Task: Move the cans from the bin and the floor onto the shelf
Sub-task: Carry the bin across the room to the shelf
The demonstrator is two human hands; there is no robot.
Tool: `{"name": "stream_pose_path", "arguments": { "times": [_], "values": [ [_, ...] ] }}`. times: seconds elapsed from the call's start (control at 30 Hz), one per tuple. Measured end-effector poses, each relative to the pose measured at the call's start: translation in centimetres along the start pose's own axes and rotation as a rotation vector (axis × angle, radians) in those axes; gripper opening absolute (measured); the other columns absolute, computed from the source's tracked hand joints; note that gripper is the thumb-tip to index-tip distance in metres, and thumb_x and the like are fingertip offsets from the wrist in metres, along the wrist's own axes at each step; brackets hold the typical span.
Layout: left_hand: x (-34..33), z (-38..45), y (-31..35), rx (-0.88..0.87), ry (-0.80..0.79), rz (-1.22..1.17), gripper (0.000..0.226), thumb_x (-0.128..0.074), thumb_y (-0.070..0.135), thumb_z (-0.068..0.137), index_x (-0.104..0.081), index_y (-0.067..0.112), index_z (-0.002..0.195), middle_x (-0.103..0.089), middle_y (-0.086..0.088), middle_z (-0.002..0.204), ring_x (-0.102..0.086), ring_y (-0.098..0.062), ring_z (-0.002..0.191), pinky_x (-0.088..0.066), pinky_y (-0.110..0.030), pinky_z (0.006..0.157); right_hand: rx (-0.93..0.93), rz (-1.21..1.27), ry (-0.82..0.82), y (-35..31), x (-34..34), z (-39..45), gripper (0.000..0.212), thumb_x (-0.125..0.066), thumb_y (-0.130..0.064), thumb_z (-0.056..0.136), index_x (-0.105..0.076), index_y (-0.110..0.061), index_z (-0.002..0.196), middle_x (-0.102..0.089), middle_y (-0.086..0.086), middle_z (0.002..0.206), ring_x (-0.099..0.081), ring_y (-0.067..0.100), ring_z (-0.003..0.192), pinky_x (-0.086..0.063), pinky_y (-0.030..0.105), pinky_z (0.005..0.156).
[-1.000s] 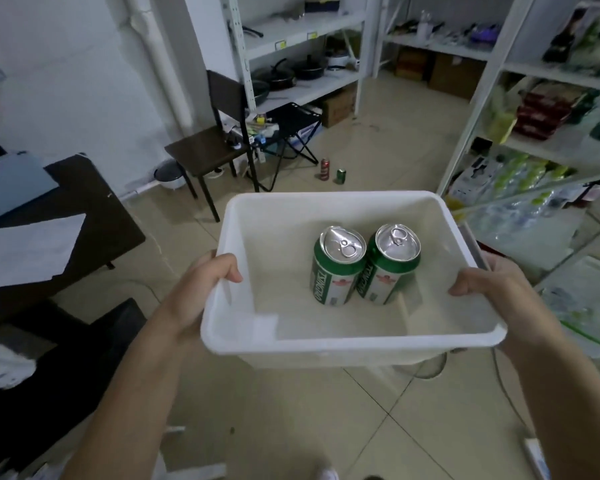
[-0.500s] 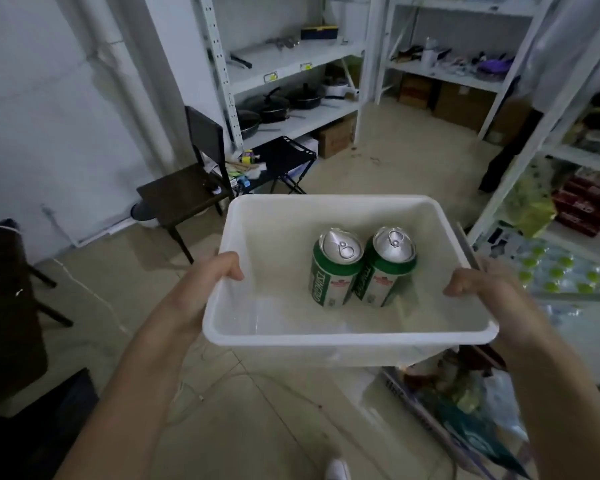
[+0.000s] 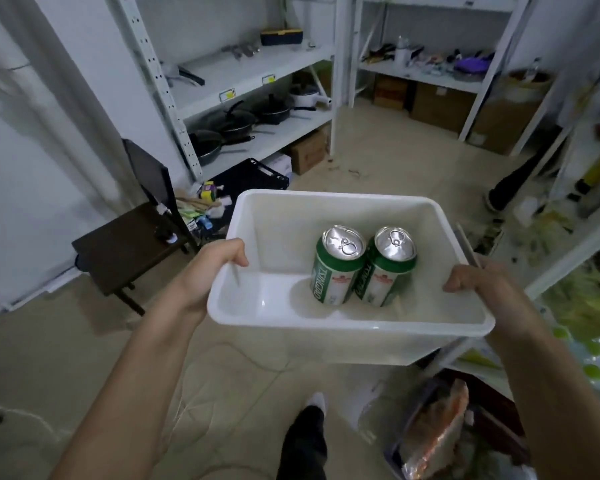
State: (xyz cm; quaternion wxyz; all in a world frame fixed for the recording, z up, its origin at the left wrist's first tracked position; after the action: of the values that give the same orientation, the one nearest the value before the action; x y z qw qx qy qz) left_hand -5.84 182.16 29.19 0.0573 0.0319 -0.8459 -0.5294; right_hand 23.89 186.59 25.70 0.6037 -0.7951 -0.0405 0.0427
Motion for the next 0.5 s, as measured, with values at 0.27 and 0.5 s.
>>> {"name": "stream_pose_path", "arguments": {
  "times": [0.27,0.5],
  "values": [
    [-0.3,19.1,9.8,-0.032,-0.120,0.067,0.019,-0.044,0.016,0.056,-0.057,0.010,0.067,-0.054,-0.004,0.058,-0.050,-0.020,0.052,-0.037,-0.024,0.051,0.055,-0.005,0.177,-5.9,0.0,15.6,0.023,-0.052,-0.004,0.052,-0.061,-0.011,0.071,-0.065,-0.005,0.046,-0.060,0.008,0.040,-0.044,0.016,0.035],
    [-2.4,31.8,16.3,-0.012,-0.162,0.093,0.021,-0.043,0.017,0.055,-0.055,0.008,0.070,-0.052,-0.006,0.060,-0.048,-0.022,0.055,-0.037,-0.023,0.052,0.041,-0.008,0.201,-9.9,1.6,27.7,0.017,-0.051,-0.004,0.057,-0.059,-0.010,0.070,-0.062,0.001,0.055,-0.059,0.013,0.047,-0.041,0.015,0.038]
  ]
}}
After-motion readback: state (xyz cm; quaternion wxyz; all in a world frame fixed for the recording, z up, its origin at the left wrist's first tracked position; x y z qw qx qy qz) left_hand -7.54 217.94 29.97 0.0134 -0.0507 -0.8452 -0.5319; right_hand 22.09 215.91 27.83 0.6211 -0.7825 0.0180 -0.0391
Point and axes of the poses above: each hand's wrist, its own z-axis towards the middle knuckle, its own x-axis out of the back of the hand, y = z × x, the point moved 1 cm from there along z, towards the middle knuckle
